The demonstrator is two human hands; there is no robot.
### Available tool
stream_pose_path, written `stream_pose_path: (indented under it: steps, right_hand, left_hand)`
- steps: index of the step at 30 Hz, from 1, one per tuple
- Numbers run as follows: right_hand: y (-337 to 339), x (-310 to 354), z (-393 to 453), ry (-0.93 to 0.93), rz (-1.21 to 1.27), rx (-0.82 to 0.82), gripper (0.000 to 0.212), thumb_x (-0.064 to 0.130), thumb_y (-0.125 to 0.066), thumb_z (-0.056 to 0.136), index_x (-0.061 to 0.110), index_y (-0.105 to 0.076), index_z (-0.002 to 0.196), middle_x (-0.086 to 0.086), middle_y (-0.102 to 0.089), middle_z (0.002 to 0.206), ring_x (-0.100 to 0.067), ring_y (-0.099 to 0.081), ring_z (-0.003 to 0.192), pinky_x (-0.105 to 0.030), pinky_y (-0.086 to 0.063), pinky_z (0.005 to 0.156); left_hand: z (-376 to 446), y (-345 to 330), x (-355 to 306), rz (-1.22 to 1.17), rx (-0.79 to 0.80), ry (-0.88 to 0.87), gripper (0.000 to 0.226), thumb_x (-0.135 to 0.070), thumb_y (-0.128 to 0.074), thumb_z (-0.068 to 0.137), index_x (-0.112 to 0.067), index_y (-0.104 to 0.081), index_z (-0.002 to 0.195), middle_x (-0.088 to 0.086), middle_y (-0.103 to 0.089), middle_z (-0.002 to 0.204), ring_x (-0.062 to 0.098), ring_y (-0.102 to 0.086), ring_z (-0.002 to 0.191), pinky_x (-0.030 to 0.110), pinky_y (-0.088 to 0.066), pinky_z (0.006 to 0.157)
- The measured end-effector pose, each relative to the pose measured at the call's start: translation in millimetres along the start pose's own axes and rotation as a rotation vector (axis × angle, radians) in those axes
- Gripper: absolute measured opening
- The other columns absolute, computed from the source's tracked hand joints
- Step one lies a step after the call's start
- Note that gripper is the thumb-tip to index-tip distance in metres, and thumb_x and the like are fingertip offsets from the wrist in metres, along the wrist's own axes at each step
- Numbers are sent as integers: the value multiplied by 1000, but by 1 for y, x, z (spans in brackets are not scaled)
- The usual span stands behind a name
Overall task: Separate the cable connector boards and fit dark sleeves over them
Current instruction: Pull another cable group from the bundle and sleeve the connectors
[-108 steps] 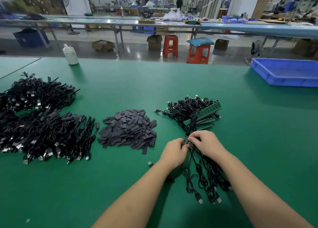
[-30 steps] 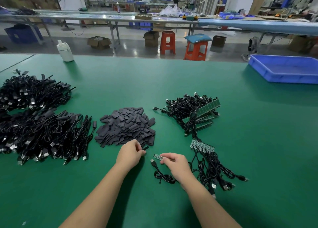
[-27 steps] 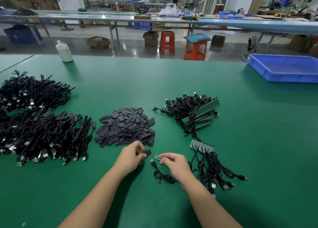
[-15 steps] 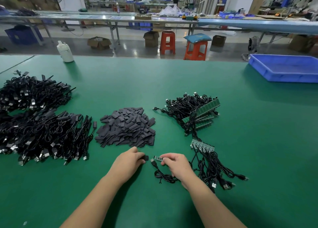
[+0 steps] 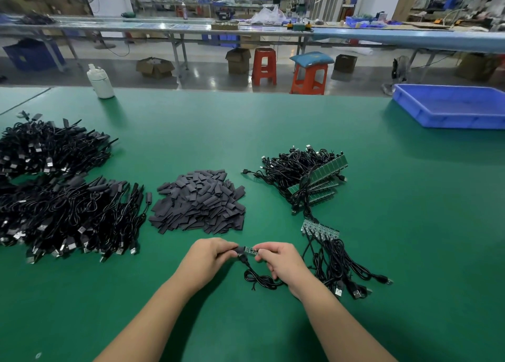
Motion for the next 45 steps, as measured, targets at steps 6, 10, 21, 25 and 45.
stream_pose_path:
  steps: [6, 10, 21, 25, 45]
  right_hand:
    - [0, -1, 0, -4, -16, 25, 22, 12, -58, 93, 26, -75, 98, 1, -76, 86, -8, -43, 52, -22, -42, 47]
    - [0, -3, 1, -9, -28, 32, 22, 12, -58, 93, 26, -74, 98, 2, -76, 86, -7, -45, 51, -22, -43, 47]
    - [2, -5, 2, -2, -34, 42, 20, 12, -58, 95, 23, -74, 100, 3, -76, 87, -9, -47, 50, -24, -47, 49]
    - [1, -4, 3, 7, -51, 27, 21, 10, -57, 94, 21, -74, 98, 2, -76, 84, -9, -47, 47, -24, -48, 48]
    - [0, -4, 2, -28, 26, 28, 18, 9, -59, 94, 17, -74, 101, 0, -75, 82, -8, -46, 50, -23, -47, 47]
  left_hand:
    - [1, -2, -1, 15, 1, 24, 26, -33, -66, 92, -23, -73, 114, -8, -74, 100, 7, -66, 88, 26, -52, 85]
    - [2, -2, -1, 32, 35, 24, 28, -35, -66, 92, -25, -71, 118, -8, -73, 105, 8, -66, 92, 25, -51, 86]
    - [9, -6, -16, 161, 93, -85, 29, -33, -60, 96, -22, -69, 121, -5, -69, 108, 16, -64, 96, 23, -46, 85]
    - [9, -7, -17, 157, 114, -73, 31, -35, -59, 96, -22, -68, 123, -2, -66, 108, 17, -63, 96, 26, -47, 86]
    - [9, -9, -32, 277, 148, -120, 30, -28, -52, 100, -23, -64, 127, -8, -67, 116, 18, -65, 100, 30, -49, 89]
Point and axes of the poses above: each hand's wrist, its own z-axis towards the middle knuckle, its own y-axis out of the back of the hand, x = y × z, the point moved 7 cm from there along z, towards the middle knuckle
